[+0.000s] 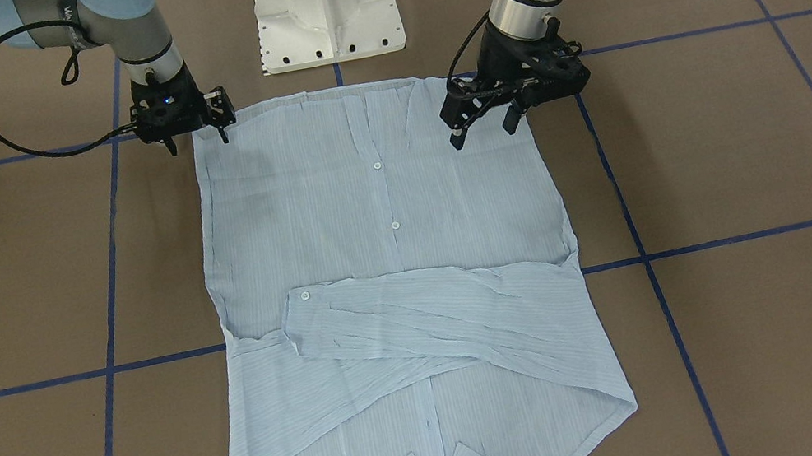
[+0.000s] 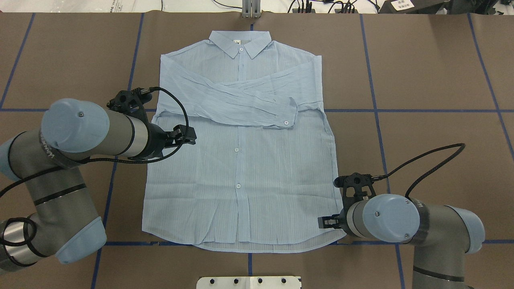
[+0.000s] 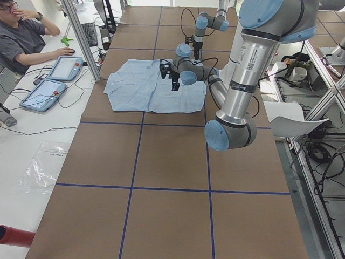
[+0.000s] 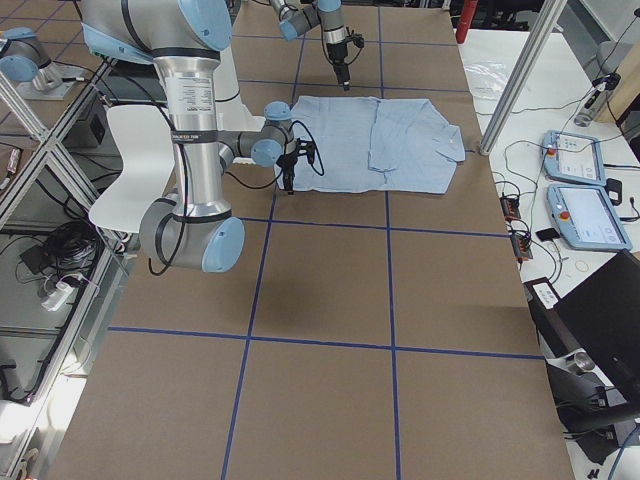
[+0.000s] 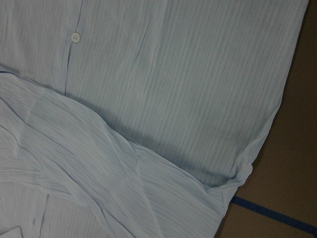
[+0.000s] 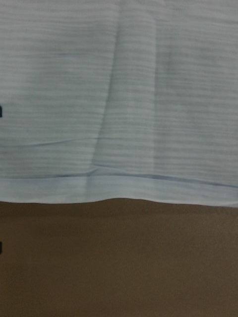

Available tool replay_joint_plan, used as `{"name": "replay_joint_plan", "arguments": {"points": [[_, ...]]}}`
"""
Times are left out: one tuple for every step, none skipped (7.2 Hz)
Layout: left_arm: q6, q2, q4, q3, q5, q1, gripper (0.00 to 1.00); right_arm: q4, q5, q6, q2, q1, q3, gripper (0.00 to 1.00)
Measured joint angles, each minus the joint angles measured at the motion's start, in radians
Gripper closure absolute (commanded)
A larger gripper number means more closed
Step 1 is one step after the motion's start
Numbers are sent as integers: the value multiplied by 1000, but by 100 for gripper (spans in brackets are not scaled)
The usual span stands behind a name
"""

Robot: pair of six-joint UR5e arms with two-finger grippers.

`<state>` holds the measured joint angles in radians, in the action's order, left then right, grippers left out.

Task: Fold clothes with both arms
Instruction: 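Lower both grippers along the shirt sides toward the hem nearest the robot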

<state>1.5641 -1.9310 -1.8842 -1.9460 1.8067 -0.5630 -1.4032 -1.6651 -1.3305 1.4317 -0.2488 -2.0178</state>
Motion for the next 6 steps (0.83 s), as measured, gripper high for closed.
{"name": "replay_joint_plan", "arguments": {"points": [[1,-1,0,0,-1,0,0,-1,-2,-1,0,3,0,36],[2,-2,0,-1,-1,0,0,-2,-3,-1,0,4,0,38],[2,-3,0,0,-1,0,0,-2,-4,-2,0,4,-1,44],[2,-4,0,0,-1,0,0,-2,-5,-4,1,4,-1,54],[3,-5,0,1,-1,0,0,-2,-5,-6,3,4,-2,54],[4,-7,-1,1,-1,0,0,-2,-5,-8,6,4,-4,53]]}}
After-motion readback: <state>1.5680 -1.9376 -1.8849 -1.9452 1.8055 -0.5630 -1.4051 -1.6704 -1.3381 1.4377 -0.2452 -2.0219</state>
